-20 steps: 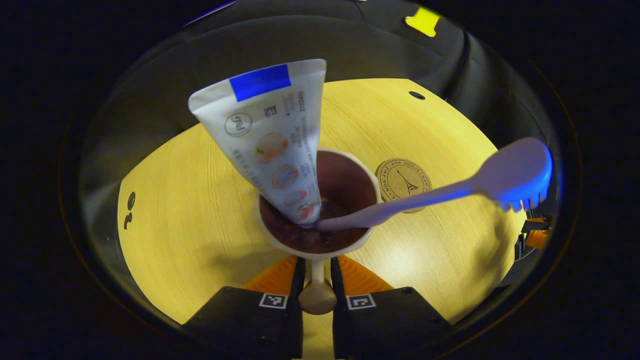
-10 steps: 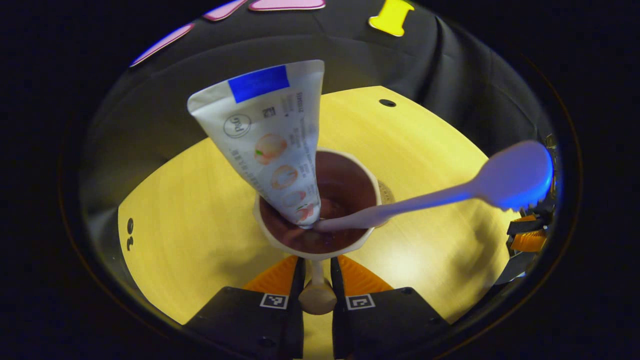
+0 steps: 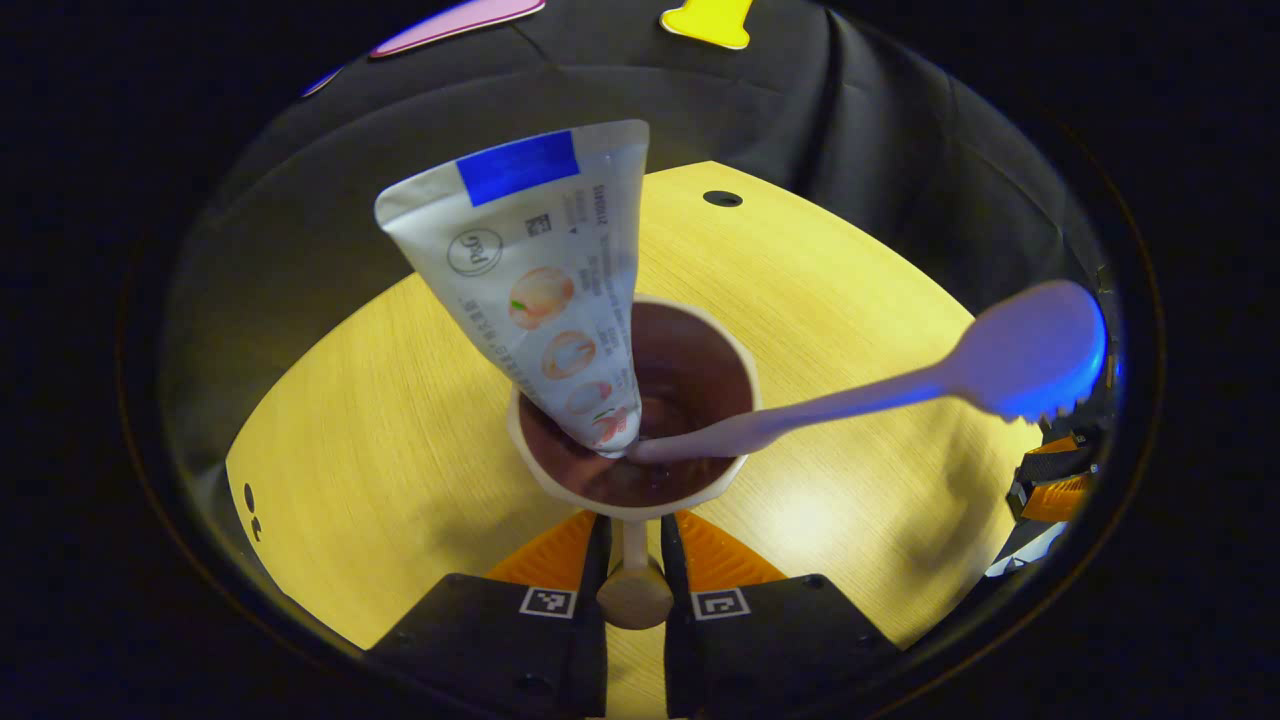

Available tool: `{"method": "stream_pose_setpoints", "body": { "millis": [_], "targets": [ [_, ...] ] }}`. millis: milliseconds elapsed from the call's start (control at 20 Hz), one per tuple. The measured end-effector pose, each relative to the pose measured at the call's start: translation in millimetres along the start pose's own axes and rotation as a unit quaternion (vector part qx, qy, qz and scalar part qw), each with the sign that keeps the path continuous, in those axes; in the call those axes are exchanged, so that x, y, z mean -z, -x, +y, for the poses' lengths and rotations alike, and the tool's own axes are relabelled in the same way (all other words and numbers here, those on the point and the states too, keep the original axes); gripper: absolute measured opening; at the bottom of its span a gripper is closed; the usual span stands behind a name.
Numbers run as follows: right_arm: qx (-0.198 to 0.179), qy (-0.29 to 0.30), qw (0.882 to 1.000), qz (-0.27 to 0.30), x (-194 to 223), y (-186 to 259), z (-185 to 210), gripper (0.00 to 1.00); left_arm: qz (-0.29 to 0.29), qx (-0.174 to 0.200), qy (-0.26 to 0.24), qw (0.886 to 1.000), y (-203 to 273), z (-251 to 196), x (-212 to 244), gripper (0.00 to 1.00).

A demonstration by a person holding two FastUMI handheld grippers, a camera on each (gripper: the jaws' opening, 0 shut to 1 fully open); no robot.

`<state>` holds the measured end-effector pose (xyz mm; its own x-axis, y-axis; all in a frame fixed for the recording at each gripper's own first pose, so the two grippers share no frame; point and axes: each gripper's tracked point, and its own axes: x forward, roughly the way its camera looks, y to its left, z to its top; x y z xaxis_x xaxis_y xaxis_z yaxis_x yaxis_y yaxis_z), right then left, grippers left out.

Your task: Put the toothbrush and toothpaste on the desktop into the cup, then pick up the cup and place it on the coaster on the desktop.

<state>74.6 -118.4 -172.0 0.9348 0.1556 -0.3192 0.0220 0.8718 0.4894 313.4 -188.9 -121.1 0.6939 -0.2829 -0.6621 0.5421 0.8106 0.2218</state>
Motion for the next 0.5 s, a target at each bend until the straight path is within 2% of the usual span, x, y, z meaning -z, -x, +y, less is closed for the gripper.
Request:
{"method": "stream_pose_setpoints", "body": {
  "millis": [50, 100, 200, 500],
  "targets": [
    [0.001, -0.002, 1.0, 0.0, -0.9, 0.9, -2.4, 0.65, 0.002, 0.0, -0.003, 1.0, -3.0, -2.7, -0.8, 0.28],
    [0.002, -0.003, 1.0, -0.001, -2.1, 0.6, -3.8, 0.65, 0.006, -0.001, -0.004, 1.0, -5.9, -3.5, -0.3, 0.32],
    [0.002, -0.007, 1.0, -0.002, -3.9, 1.4, -6.3, 0.65, 0.018, -0.003, -0.005, 1.0, -11.4, -6.7, 2.2, 0.28],
    [0.001, -0.007, 1.0, 0.001, -3.8, 1.9, -6.3, 0.65, 0.017, -0.004, -0.003, 1.0, -10.7, -3.3, 3.0, 0.29]
  ]
}}
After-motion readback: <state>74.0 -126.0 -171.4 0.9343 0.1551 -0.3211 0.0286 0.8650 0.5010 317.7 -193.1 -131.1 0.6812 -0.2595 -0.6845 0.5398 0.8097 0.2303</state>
